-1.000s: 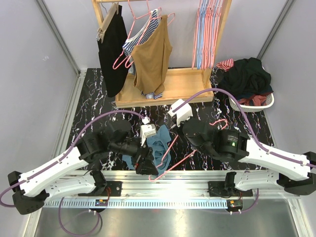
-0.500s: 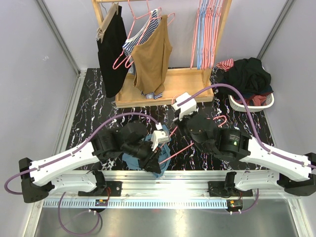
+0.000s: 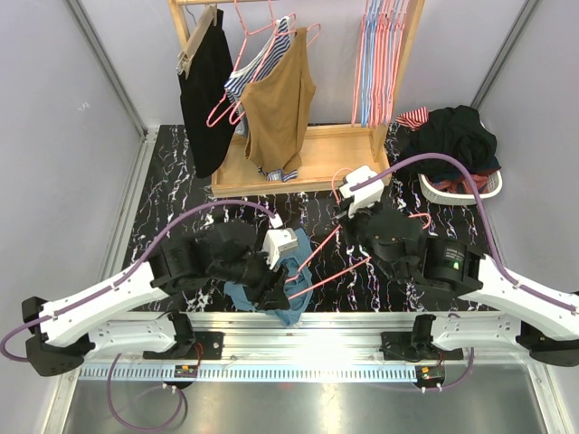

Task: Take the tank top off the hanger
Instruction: Pass the hanger from the right arm to the left

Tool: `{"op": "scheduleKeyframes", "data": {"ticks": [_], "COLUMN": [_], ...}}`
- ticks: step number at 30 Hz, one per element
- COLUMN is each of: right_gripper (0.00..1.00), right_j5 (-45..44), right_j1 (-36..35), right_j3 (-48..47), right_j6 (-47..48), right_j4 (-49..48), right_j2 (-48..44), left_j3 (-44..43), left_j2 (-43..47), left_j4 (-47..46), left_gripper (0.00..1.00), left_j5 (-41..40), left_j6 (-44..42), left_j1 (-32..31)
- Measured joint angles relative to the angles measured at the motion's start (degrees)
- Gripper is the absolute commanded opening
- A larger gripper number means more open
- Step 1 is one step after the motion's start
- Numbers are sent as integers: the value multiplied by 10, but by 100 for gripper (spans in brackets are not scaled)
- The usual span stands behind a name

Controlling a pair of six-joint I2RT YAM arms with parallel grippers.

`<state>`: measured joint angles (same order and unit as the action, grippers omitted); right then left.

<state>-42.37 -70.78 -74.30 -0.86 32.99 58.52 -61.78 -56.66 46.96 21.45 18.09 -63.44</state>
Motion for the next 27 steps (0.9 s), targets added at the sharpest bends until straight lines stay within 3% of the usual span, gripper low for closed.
{"op": "scheduleKeyframes", "data": {"ticks": [9,13,21,24,27], "right_gripper": [0,0,0,0,0], "right_j5": [4,3,-30,-48,-61], "right_j1": [1,1,2,3,3], "right_j3": [7,10,16,23,23], "right_j6": [-1,-5,-38,-51,-60], "right_j4": [0,0,-9,-19,-29], "right_j2": [-10,-13,-24,-34,-39], "left_j3": [0,0,32,45,51], "left_j2": [33,44,78,94,100], "left_j4": [-33,-63,-112,-120,-131], "left_gripper": [36,41,59,59,51], "left_j5": [-12,-13,-27,-38,-52], "left_j6": [11,19,50,60,64], "left_j1": [0,0,0,0,0]}}
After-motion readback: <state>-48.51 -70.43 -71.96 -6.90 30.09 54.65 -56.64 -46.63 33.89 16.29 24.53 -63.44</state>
